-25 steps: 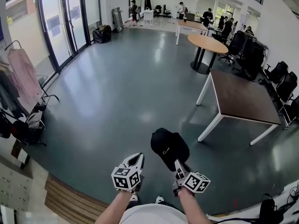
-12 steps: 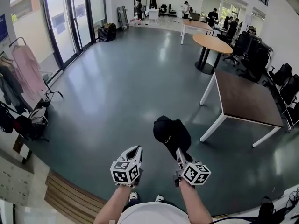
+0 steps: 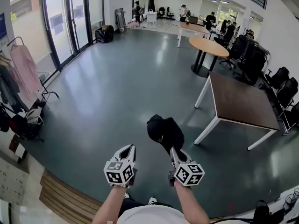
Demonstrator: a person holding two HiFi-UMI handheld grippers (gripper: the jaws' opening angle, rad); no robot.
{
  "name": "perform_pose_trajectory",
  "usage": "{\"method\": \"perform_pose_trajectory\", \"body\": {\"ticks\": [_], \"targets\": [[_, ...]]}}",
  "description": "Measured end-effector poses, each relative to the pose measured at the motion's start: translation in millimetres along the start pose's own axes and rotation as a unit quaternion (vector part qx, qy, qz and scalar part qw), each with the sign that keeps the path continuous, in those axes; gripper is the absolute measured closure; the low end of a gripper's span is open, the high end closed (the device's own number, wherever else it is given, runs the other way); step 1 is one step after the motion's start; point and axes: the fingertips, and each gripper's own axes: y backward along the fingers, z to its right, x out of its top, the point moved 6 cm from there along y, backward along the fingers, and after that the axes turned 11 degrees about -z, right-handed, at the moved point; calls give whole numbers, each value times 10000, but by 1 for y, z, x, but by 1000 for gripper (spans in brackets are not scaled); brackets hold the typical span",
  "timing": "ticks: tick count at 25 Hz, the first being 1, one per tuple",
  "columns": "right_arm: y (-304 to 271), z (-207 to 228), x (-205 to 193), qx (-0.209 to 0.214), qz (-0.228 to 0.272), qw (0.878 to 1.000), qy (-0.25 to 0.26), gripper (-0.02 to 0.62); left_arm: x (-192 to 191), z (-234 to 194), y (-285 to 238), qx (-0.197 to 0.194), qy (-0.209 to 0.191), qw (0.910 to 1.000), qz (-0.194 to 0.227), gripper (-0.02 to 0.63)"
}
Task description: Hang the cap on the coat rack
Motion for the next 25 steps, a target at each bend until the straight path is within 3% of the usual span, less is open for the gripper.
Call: {"method": "perform_pose_trajectory", "body": {"ticks": [8, 25], "targets": [[6, -2, 9, 148, -5, 9998, 122, 577, -6, 9, 5, 107, 167, 9998, 22, 603], [-86, -146, -14, 1148, -461, 9918, 325, 577, 6, -121, 106, 884, 522, 9942, 314, 603]]}}
